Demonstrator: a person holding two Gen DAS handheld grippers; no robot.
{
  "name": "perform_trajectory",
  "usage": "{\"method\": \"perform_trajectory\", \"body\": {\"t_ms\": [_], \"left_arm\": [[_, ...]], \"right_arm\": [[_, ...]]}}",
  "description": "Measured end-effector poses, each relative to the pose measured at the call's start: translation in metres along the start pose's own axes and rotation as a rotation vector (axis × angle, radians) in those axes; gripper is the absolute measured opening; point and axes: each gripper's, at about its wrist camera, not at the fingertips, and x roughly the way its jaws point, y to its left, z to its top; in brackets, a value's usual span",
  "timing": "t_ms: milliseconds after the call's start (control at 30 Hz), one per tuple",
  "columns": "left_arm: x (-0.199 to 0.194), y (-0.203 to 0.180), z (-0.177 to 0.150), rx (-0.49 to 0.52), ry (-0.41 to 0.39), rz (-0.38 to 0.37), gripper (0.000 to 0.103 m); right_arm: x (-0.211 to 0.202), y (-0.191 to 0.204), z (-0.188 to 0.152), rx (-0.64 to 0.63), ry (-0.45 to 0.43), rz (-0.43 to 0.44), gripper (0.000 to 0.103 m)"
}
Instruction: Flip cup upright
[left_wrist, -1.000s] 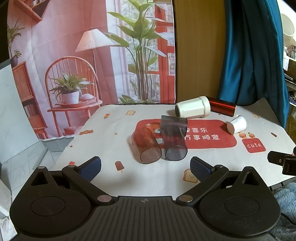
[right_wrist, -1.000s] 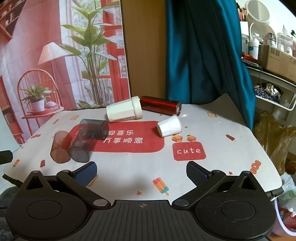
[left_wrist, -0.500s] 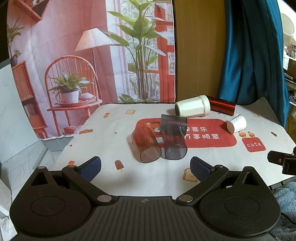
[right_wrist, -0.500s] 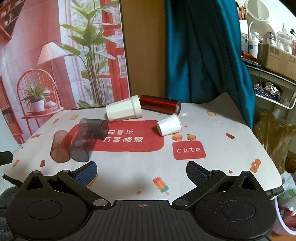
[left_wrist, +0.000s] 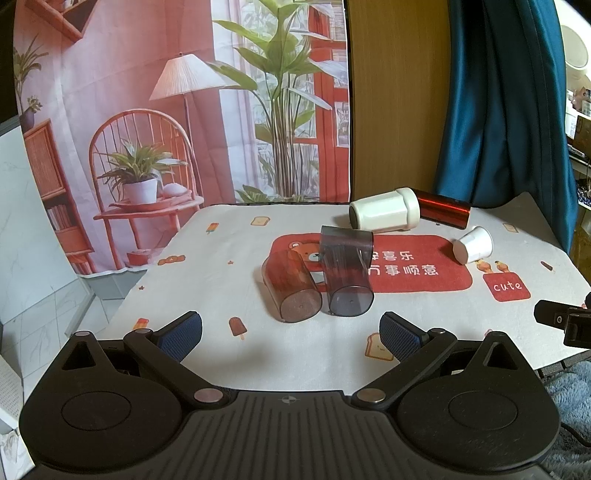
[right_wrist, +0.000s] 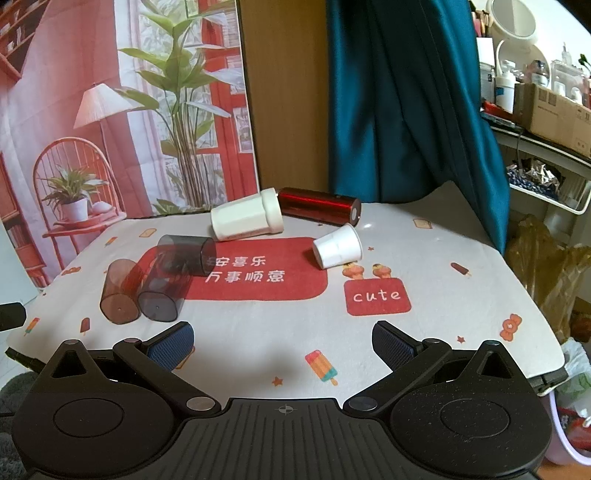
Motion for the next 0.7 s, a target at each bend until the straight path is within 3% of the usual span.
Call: {"method": "perform_trajectory", "body": {"t_ms": [700], "left_arm": [[0.0005,0.0002,0.0002,-0.001,0.003,-0.001,0.103]], "right_arm": [[0.0014,-0.0022,0.0012,0.019,0.019,-0.003,0.103]]}}
